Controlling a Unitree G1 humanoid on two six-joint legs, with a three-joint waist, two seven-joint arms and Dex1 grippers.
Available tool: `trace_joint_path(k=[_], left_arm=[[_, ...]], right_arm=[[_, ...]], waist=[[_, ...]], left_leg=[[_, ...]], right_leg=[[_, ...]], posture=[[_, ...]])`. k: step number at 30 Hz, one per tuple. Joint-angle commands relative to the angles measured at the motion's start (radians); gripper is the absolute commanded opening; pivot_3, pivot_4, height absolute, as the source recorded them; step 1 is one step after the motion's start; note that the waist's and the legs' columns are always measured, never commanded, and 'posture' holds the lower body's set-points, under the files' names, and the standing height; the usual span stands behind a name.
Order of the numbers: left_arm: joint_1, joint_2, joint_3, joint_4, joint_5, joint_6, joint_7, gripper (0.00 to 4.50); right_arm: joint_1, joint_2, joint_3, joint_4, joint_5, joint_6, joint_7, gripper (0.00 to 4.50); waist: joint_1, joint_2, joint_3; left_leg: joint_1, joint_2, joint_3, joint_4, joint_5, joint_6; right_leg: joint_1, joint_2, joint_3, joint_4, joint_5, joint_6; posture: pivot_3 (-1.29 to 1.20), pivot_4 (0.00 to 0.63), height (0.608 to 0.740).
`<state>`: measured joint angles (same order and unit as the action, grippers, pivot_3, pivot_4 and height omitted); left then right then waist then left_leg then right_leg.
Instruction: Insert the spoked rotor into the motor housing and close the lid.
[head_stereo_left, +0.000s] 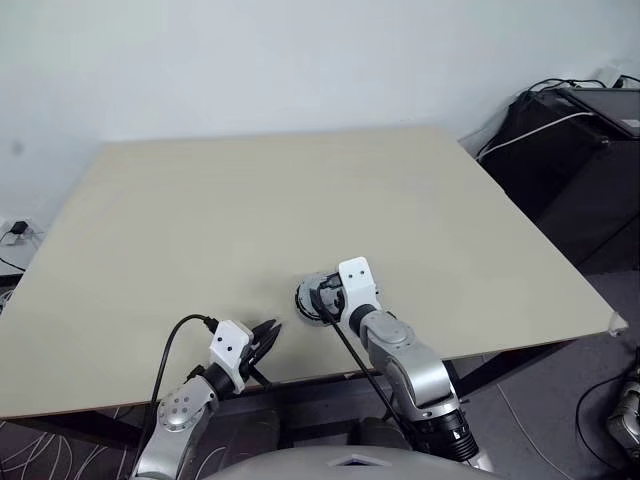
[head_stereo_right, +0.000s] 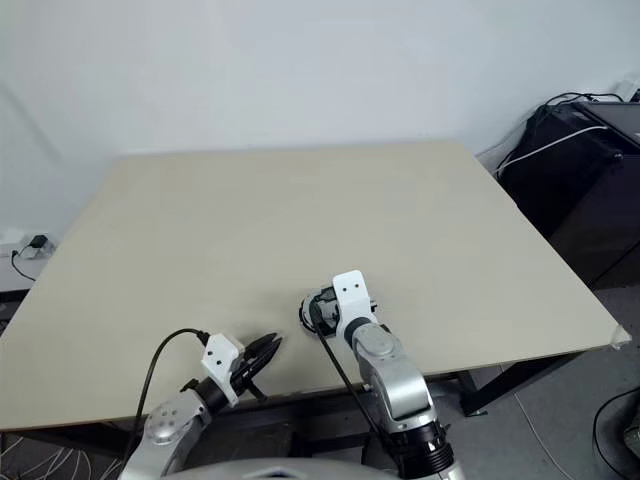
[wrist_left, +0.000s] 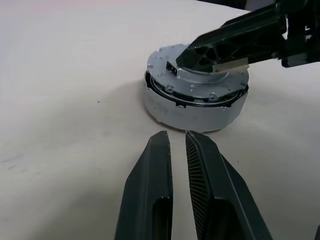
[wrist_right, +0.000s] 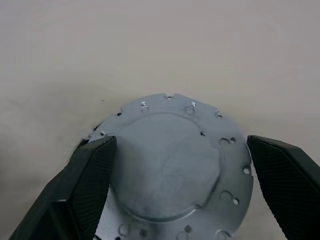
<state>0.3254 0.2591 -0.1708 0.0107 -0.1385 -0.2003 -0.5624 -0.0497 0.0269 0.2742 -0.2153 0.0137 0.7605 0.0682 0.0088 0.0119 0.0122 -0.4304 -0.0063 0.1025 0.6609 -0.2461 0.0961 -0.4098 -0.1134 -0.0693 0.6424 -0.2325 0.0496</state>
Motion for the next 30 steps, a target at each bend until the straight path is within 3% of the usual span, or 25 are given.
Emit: trace_joint_path(k=[1,30], left_arm=[[0.001,0.004,0.007,-0.051,-0.012,0.001,-0.001,0.58],[-0.002,-0.001,0.007,-0.060,-0.012,0.018,-0.002,0.58]], right_arm=[[-0.018,0.029,-0.009,-0.015,-0.003,0.007,-0.025,4.48],[-0.010,-0.016,0.079,-0.013,-0.004,-0.006,0.054,4.48]], waist=[[-0.002,0.000,0.000],[-0.020,0.001,0.001]], left_leg=[[0.000,0.000,0.000,0.000,0.000,0.000],[0.000,0.000,0.000,-0.001,0.001,-0.001]], right_leg=[[0.000,0.000,0.000,0.000,0.000,0.000],[-0.001,0.000,0.000,0.000,0.000,0.000]], posture=[[0.00,0.000,0.740],[0.00,0.000,0.740]])
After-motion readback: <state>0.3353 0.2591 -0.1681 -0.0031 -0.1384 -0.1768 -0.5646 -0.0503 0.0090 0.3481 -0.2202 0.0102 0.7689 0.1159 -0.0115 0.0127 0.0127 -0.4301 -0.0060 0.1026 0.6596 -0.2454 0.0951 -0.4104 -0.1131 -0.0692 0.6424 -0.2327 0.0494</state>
